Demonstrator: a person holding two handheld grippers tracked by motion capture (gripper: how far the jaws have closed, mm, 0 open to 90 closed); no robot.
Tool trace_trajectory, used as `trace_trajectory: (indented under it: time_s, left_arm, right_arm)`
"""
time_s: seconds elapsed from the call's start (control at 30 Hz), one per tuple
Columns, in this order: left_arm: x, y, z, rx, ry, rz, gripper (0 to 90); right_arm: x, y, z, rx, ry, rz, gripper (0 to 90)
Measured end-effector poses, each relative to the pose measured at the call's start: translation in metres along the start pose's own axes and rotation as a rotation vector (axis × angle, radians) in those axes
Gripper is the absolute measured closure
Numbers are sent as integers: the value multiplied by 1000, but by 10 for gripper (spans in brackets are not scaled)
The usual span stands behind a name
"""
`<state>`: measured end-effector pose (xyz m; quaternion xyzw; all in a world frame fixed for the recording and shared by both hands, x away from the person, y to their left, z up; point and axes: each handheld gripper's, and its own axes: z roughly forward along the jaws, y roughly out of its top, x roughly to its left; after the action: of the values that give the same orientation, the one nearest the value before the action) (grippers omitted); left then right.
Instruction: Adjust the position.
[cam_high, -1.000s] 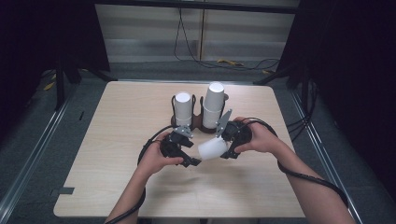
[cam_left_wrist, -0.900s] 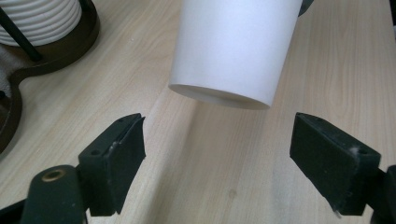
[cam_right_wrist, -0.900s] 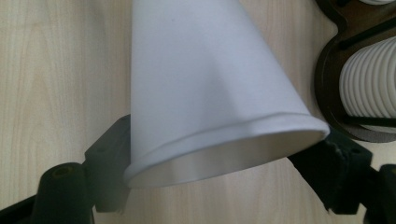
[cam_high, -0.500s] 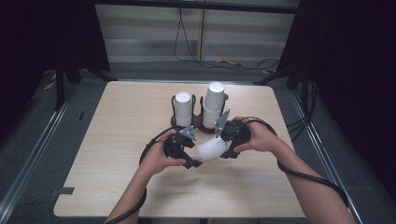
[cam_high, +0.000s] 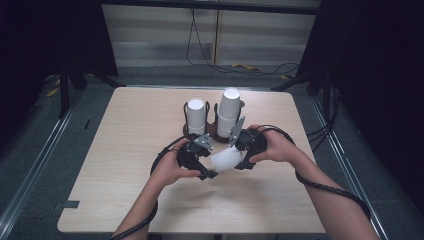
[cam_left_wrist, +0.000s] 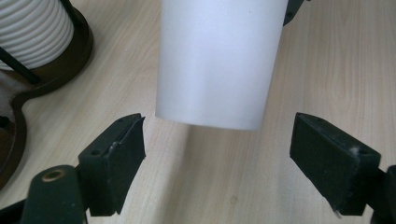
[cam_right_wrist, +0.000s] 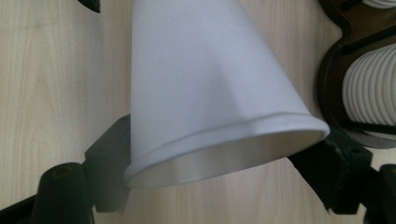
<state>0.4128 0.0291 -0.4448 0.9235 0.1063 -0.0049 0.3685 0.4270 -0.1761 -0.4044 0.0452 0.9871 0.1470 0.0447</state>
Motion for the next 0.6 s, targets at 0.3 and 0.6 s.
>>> trace_trajectory:
  time_s: [0.3, 0.6]
  left_arm:
    - [-3, 6, 7, 22, 4, 34, 187]
    - [-5, 10, 12, 28, 3, 54, 198]
  right_arm:
    - [0, 0, -1, 1, 3, -1, 199]
    - [1, -1, 1, -3, 11, 10, 199]
